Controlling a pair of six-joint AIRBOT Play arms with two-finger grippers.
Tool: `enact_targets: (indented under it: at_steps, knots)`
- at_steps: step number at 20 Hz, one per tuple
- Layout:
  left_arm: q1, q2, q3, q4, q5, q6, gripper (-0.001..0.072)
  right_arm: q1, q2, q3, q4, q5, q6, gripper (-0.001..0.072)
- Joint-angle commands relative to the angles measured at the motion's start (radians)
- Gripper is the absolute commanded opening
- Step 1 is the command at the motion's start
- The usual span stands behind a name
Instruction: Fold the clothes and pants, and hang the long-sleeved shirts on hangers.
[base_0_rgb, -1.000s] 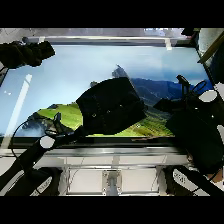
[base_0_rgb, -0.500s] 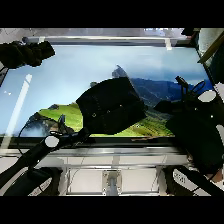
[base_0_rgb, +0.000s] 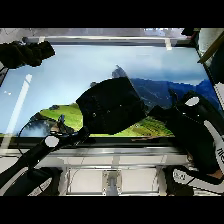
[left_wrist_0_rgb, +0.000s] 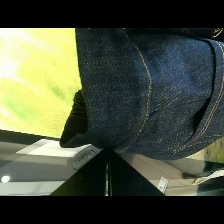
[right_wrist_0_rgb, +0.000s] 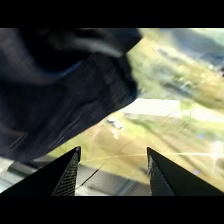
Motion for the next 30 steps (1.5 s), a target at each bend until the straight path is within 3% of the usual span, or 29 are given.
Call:
enact_targets:
  at_steps: [1, 8, 11, 13, 17, 20, 24, 26, 27, 29, 30]
  knots:
    - [-0.001, 0.0, 0.001, -0.002, 0.001, 0.0, 0.0016, 0.003, -0.06, -0.01, 0.06, -0.06, -0.02, 0.0482]
    - [-0.001, 0.0, 0.001, -0.002, 0.001, 0.0, 0.0016, 0.069, -0.199, -0.01, 0.262, -0.119, -0.122, 0.048]
    - [-0.001, 0.0, 0.001, -0.001, 0.001, 0.0, 0.0016, 0.113, -0.211, -0.007, 0.268, -0.179, -0.122, 0.0422]
    - [-0.001, 0.0, 0.001, -0.001, 0.002, 0.001, 0.0016, 0.117, -0.211, -0.005, 0.268, -0.187, -0.122, 0.025]
    - [0.008, 0.009, 0.003, 0.01, 0.023, 0.004, 0.0015, 0.117, -0.195, -0.005, 0.32, -0.191, -0.134, 0.0023]
    - [0.062, 0.131, 0.047, 0.108, -0.005, 0.085, 0.0012, 0.117, -0.065, 0.021, 0.314, -0.085, -0.229, 0.0022]
    - [0.22, 0.433, 0.277, 0.485, -0.148, 0.079, 0.0011, 0.117, 0.323, 0.119, 0.178, 0.112, -0.239, 0.0021]
    - [0.322, 0.525, 0.446, 0.717, -0.28, -0.015, 0.001, 0.117, 0.539, 0.185, 0.059, 0.088, -0.143, 0.0022]
    - [0.375, 0.531, 0.518, 0.826, -0.41, -0.076, 0.0012, 0.117, 0.615, 0.202, 0.01, 0.067, -0.095, 0.0021]
    - [0.452, 0.525, 0.547, 0.8, -0.636, -0.201, 0.0015, 0.117, 0.686, 0.205, -0.071, 0.123, -0.003, 0.0022]
    - [0.47, 0.525, 0.527, 0.737, -0.675, -0.209, 0.0015, 0.117, 0.68, 0.201, -0.082, 0.18, 0.023, 0.0022]
